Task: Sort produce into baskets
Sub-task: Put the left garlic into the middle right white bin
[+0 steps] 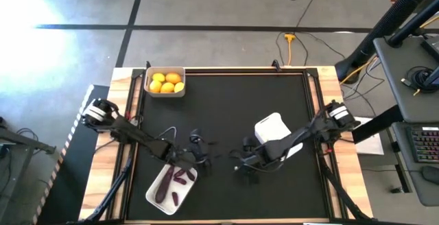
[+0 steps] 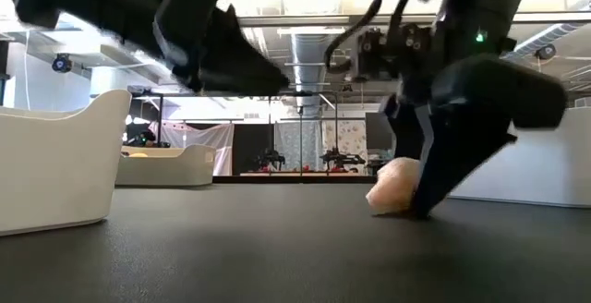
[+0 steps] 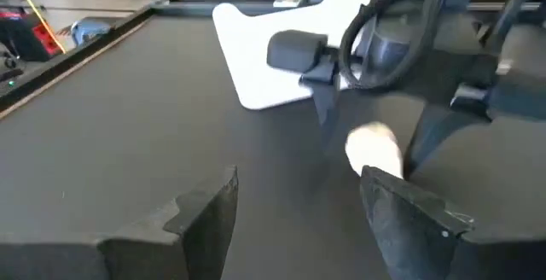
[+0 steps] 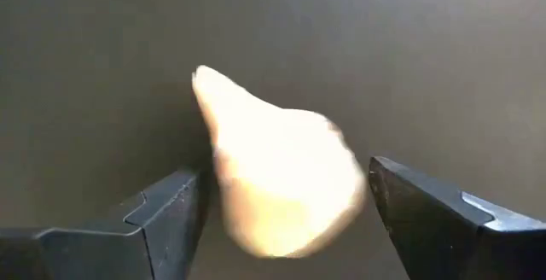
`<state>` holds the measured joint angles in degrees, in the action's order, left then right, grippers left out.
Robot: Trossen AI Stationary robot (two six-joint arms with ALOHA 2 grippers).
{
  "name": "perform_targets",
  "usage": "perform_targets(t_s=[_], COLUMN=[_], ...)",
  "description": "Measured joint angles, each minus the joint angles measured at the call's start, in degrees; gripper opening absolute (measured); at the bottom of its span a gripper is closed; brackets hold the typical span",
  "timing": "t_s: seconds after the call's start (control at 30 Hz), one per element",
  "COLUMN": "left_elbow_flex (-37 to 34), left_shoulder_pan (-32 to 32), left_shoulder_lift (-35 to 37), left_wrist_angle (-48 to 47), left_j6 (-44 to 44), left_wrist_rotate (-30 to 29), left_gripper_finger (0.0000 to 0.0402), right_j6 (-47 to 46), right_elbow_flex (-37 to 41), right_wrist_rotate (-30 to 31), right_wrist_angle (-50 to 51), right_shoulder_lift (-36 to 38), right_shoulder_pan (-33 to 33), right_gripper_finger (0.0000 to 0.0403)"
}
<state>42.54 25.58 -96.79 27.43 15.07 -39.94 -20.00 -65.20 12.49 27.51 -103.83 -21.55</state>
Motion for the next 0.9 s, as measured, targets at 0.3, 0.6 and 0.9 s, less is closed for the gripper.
perform_targets(t_s=[0.3,0.6,0.9], left_elbow_flex=[-4.7,-4.4,-4.0], left_shoulder_pan=[-0.3,0.1,0.3], left_shoulder_lift=[-4.6,-8.4,-8.0], left_wrist_angle=[12.6,12.9,12.5], left_j6=[0.2,0.8,-0.9], left_wrist_rotate=[-2.2,-2.8,-3.1], left_gripper_finger=[0.0230,0.0230,0.0230], right_j6=[0.3,0.5,-10.5], right_elbow_flex=[-1.1,-10.3,-16.0], right_wrist_rotate=[-1.5,-0.2,5.2], right_wrist_angle=[1.5,15.5,37.8], right_shoulder_lift=[-2.0,2.2,11.3], right_shoulder_pan=[1.4,1.6,1.5], right_gripper_finger=[0.0269,0.0165,0.0061])
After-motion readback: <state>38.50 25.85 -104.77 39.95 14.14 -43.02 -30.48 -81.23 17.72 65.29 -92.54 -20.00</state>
